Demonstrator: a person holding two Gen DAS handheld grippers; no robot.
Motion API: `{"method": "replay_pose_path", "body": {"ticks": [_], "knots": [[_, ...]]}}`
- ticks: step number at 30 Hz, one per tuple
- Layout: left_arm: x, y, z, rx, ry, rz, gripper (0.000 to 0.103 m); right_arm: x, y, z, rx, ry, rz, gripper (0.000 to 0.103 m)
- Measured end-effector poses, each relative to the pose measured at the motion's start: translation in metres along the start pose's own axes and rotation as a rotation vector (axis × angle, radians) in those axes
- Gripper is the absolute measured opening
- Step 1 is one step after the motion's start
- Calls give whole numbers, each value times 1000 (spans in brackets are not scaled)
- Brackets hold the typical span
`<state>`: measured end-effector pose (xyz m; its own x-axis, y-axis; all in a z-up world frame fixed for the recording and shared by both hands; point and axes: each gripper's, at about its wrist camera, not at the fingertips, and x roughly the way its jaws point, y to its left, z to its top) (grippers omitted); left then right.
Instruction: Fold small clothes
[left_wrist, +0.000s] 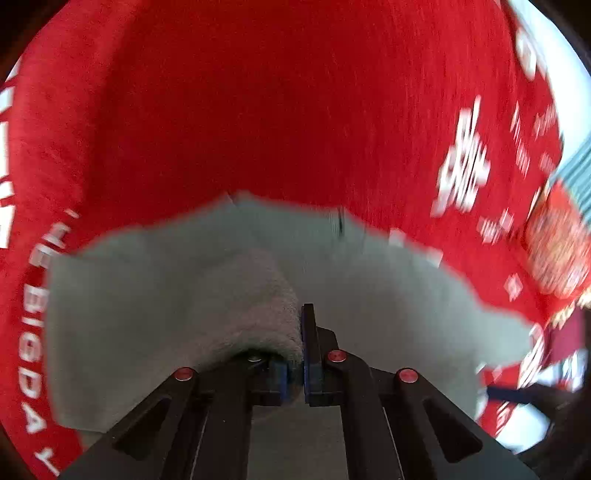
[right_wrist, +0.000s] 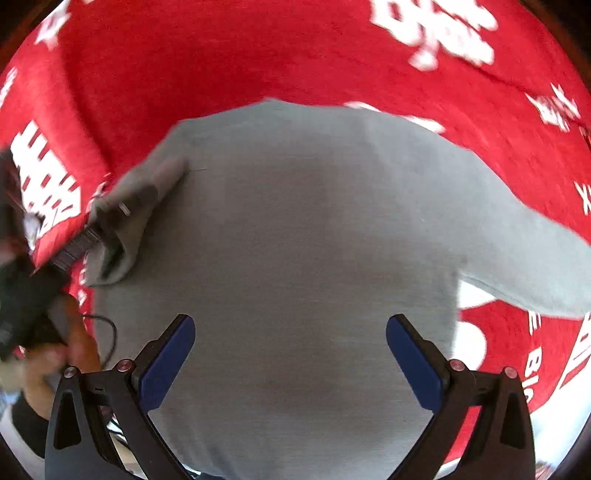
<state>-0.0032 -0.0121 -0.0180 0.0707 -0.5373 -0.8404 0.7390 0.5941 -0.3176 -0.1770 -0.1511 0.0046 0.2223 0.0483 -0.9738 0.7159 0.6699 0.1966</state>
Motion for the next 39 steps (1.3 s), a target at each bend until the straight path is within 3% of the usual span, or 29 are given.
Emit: {"method": "replay_pose_path", "body": {"ticks": [3,4,6,7,8,11,14,18,21,22,24,25,27,30,32,34,36,37,38,39], "knots": [[27,-7,-19,30,92,68,7,7,-16,0,18,18,-3,103],[24,-8,-22,46,79,75,14,9,-17,0,5,21,-5,103],[14,-10,-26,71,71,104,53,10,-11,6,-42,17,-7,103],[4,-10,-26,84,67,141,86,9,-1,9,-86,7,-12,103],[-12,-8,-27,94,38,176,92,6,11,12,-138,-9,-16,103],[-60,11,-26,96,-38,225,92,1,58,20,-335,-57,-7,103],[-90,58,-25,1,-55,341,92,9,121,24,-568,-110,-48,103],[-84,133,-24,-176,46,487,92,40,190,9,-865,-186,-175,103],[-72,160,-36,-232,86,523,92,68,211,-1,-1023,-224,-304,102],[-68,164,-39,-234,96,536,92,75,214,1,-1036,-233,-336,95],[-64,166,-48,-224,111,529,92,76,212,11,-990,-230,-342,42],[-60,164,-51,-216,114,528,92,71,207,21,-918,-208,-297,3],[-59,159,-54,-207,97,531,92,52,184,40,-705,-217,-177,5],[-57,158,-52,-208,102,525,92,24,117,63,-302,-234,38,6],[-53,156,-50,-211,108,514,92,24,61,67,-16,-201,161,9],[-49,157,-43,-204,121,500,92,35,17,61,191,-138,262,12],[-45,159,-34,-195,129,485,92,44,-6,54,287,-92,310,24],[-41,160,-26,-190,134,464,92,46,-17,50,328,-82,335,46],[-37,162,-20,-188,140,450,92,44,-25,47,357,-98,368,57],[-30,163,-14,-185,156,434,92,42,-29,48,373,-110,379,58]]}}
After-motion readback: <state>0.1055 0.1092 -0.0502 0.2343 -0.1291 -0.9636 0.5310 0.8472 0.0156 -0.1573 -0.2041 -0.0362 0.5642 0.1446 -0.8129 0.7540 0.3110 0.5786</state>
